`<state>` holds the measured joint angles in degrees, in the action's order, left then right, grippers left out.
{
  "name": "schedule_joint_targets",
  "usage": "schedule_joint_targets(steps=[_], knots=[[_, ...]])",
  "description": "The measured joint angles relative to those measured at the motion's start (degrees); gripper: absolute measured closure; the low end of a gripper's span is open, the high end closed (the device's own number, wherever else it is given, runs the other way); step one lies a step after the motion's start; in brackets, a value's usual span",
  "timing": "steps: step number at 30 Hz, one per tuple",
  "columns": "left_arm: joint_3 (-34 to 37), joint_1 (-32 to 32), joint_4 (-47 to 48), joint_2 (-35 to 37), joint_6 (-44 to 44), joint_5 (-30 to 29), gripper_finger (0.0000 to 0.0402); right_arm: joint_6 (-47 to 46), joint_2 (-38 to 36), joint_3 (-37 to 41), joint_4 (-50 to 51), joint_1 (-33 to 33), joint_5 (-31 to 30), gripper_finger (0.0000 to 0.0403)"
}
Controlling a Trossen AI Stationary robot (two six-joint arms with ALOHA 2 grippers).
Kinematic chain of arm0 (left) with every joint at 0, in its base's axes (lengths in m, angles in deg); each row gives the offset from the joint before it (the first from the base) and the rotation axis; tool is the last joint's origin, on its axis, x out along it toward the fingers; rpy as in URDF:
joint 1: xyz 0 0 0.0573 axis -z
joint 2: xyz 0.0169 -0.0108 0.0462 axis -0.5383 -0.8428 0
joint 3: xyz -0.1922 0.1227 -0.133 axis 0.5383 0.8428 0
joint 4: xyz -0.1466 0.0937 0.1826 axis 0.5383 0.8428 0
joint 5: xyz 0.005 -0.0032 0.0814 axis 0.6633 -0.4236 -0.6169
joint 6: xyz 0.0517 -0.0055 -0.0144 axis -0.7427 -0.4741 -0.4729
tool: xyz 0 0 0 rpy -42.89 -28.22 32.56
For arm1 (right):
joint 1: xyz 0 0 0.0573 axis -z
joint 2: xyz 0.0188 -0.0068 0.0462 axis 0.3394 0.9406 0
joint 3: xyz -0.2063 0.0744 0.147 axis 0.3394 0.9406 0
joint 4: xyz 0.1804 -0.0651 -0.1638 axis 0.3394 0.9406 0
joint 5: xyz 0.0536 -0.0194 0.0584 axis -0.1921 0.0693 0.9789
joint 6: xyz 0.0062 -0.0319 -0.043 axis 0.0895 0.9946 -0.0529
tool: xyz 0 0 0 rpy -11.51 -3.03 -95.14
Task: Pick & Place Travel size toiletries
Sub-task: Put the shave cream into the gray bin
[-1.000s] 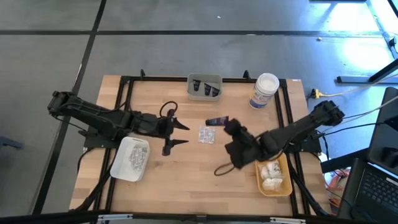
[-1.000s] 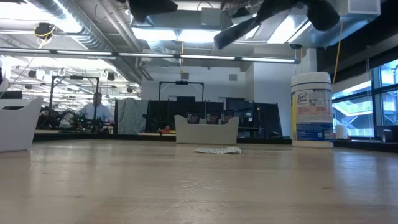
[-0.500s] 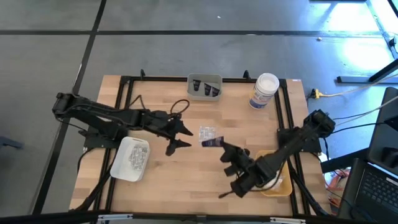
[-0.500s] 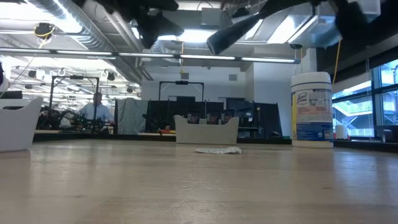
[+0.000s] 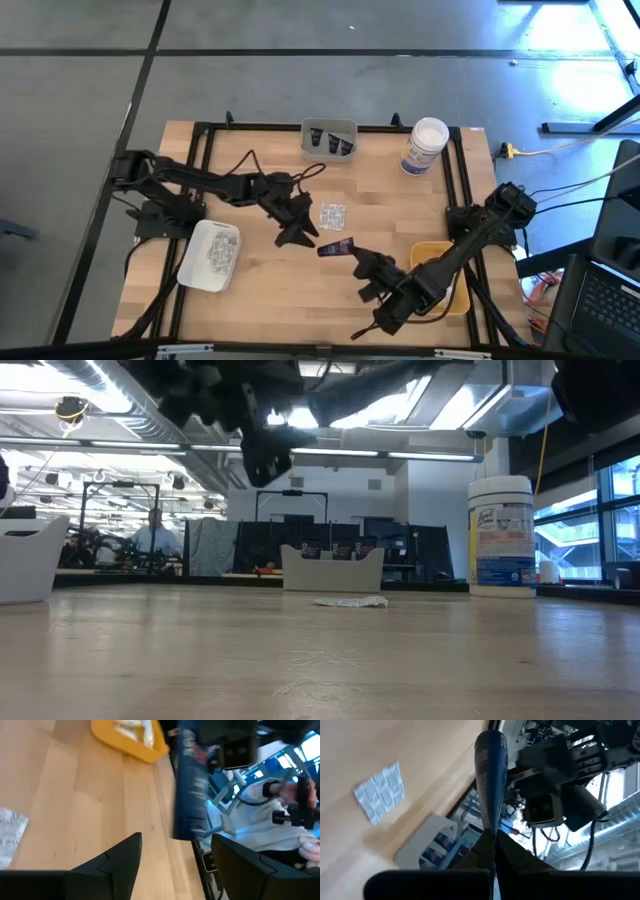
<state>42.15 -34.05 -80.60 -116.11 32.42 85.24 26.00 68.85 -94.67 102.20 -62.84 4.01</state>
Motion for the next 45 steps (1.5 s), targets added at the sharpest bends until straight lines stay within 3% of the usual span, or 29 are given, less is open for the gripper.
schedule_joint_targets(steps=[6, 12, 29, 38, 45], knots=[[0.0, -1.4, -6.6, -3.8, 5.4, 6.8, 0.0165, 0.0, 0.0, 0.0, -2.4, 0.4, 2.3, 0.0403], [-0.1, -1.7, -10.3, -4.8, 8.1, 8.0, 0.0165, 0.0, 0.0, 0.0, -3.2, 1.3, 2.4, 0.0403], [-0.1, -3.3, -8.1, -4.8, 8.1, 10.3, 0.0165, 0.4, 0.0, -0.3, -4.8, 5.6, 2.5, 0.0403], [-0.1, -3.1, -6.8, -4.8, 8.1, 14.5, 0.0172, 0.4, 0.0, -5.0, -5.1, 7.3, 5.0, 0.0403], [-0.1, -3.2, -6.8, -4.8, 8.3, 22.9, 0.0201, -0.5, 0.0, -5.1, -2.1, 7.0, 8.2, 0.0403]])
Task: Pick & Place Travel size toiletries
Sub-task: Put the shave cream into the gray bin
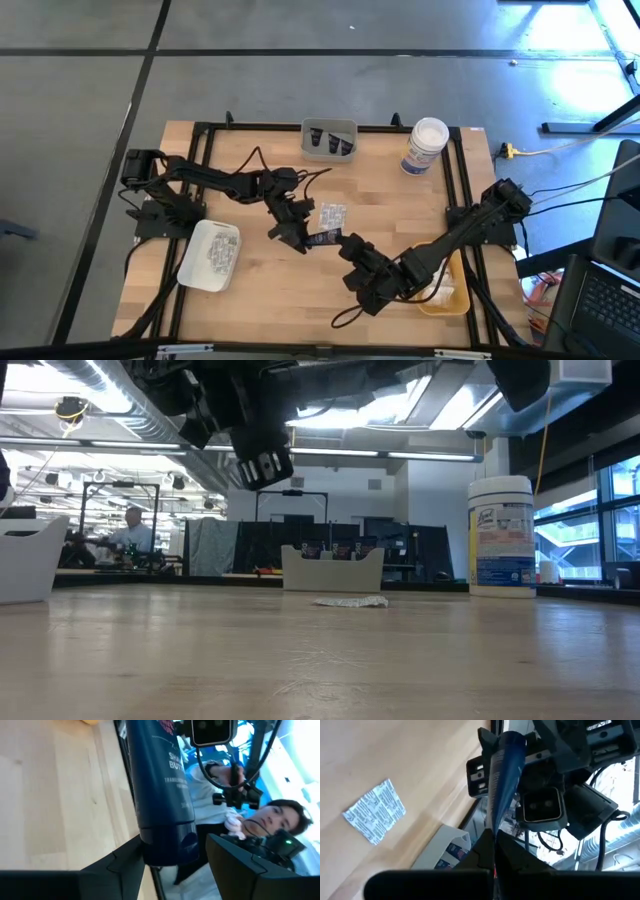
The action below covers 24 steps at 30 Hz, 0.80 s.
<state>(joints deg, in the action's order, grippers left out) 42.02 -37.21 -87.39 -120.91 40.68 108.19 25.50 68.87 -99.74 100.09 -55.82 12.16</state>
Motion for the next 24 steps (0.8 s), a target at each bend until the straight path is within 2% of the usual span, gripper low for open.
schedule_joint_targets(steps=[24], knots=[[0.0, -2.2, 0.0, 0.0, 0.3, 0.6, 0.0206, 0.2, 0.0, 0.0, -5.1, 1.6, 2.6, 0.0403]])
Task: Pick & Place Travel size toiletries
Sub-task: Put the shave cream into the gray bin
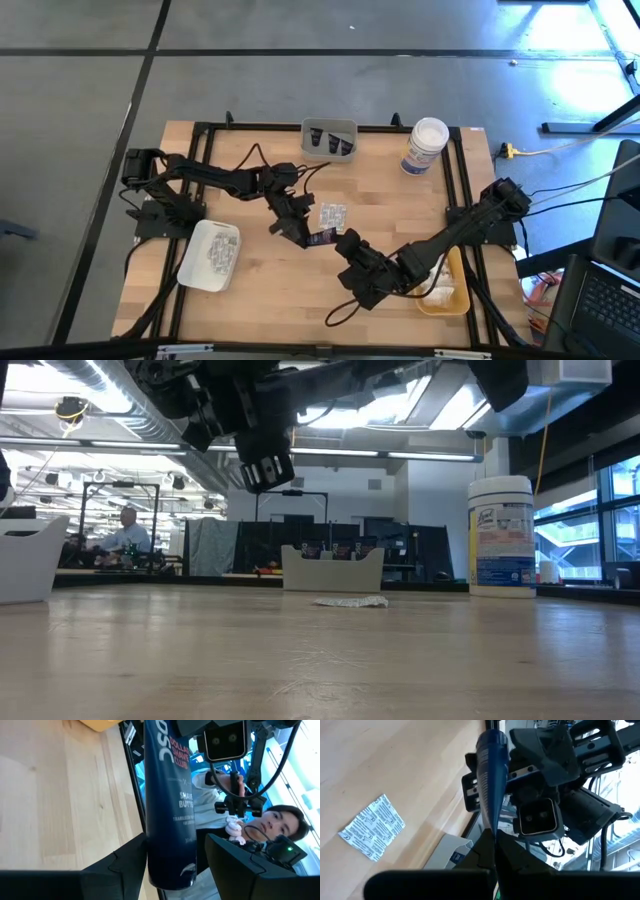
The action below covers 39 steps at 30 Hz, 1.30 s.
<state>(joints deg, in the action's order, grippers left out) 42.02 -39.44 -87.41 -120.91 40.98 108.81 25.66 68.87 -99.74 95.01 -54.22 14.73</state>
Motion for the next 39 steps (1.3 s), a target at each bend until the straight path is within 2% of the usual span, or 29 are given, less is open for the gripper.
schedule_joint_targets(steps=[7, 17, 22, 27, 33, 37, 39], knots=[[0.0, 0.0, 0.0, 0.0, 0.0, 0.8, 0.0207, 0.1, 0.0, 0.0, 0.1, 0.0, -0.1, 0.0403], [0.0, 0.0, 0.2, 0.0, 0.1, 0.6, 0.0263, 0.1, 0.0, 0.0, 0.1, 0.0, -0.1, 0.0403], [0.0, 0.0, 0.2, 0.0, 0.1, 0.6, 0.0263, -2.2, 0.0, 0.0, -0.1, 0.0, -0.1, 0.0396], [0.0, 0.0, 0.0, 0.0, 0.0, 0.8, 0.0259, -4.3, 0.0, -0.2, -0.1, -0.5, 0.7, 0.0365], [0.0, 0.0, -0.1, 0.0, -0.2, 1.0, 0.0262, -9.0, -0.4, -1.8, 1.2, -3.3, -1.8, 0.0317], [0.0, 0.0, -0.1, 0.0, -1.4, 1.0, 0.0262, -17.1, -1.2, -3.6, 3.8, -6.4, -5.0, 0.0272], [0.0, 0.3, -0.1, 0.0, -3.4, 0.8, 0.0262, -24.6, -2.1, -4.2, 5.3, -7.8, -5.6, 0.0249]])
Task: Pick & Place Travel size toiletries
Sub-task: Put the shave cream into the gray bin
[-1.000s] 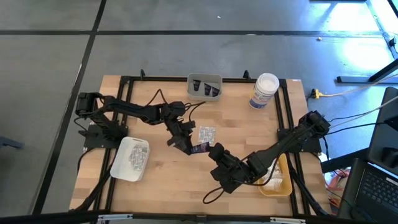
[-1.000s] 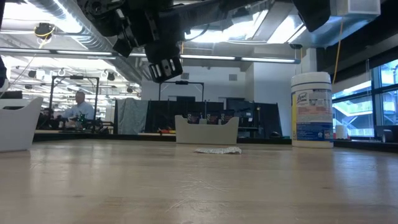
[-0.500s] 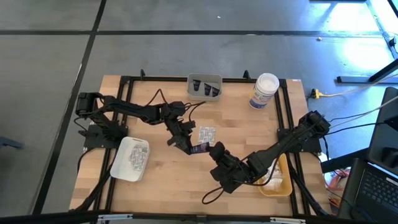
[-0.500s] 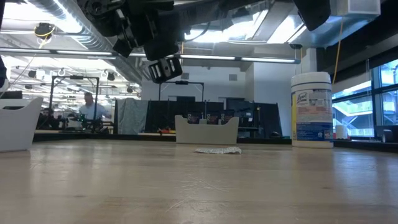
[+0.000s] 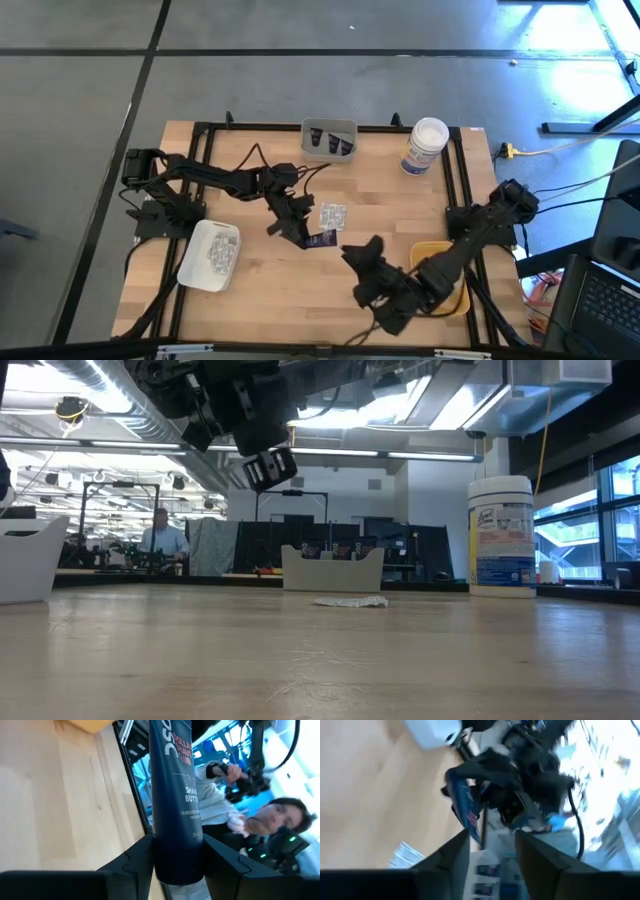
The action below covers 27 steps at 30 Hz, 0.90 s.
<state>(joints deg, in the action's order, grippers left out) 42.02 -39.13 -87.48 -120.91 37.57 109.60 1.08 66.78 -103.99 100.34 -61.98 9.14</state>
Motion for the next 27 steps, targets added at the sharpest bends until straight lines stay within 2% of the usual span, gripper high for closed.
schedule_joint_targets(steps=[2, 4, 8, 10, 13, 16, 20, 27], knots=[[0.0, 0.8, 0.0, 0.0, -4.1, -1.7, 0.0262, -10.7, -1.6, 0.0, 1.2, -1.1, -0.7, 0.0228], [0.0, 1.9, 0.0, 0.0, -9.7, -4.3, 0.0261, -23.0, -3.9, -0.1, 3.0, -1.7, 1.7, 0.0213], [0.0, 3.5, 0.1, 0.0, -21.6, -12.7, 0.0261, -42.7, -8.6, -0.1, 5.4, -0.9, 15.2, 0.0200], [0.0, 4.1, 0.0, 0.0, -27.5, -19.1, 0.0261, -48.9, -10.1, -0.1, 5.1, 0.2, 21.5, 0.0201], [0.0, 5.6, -0.3, 0.0, -35.4, -30.0, 0.0261, -57.0, -11.8, -0.1, 5.1, 2.4, 27.1, 0.0211], [0.0, 7.3, -0.5, 0.0, -42.9, -42.0, 0.0261, -61.4, -13.3, -0.1, 6.3, 5.3, 32.0, 0.0222], [0.0, 10.0, -3.8, 0.0, -49.8, -55.1, 0.0261, -63.4, -14.4, -0.1, 8.3, 8.3, 34.0, 0.0228], [0.0, 13.3, -9.1, 0.0, -53.0, -67.6, 0.0261, -65.1, -16.8, -0.1, 15.9, 11.4, 35.5, 0.0213]])
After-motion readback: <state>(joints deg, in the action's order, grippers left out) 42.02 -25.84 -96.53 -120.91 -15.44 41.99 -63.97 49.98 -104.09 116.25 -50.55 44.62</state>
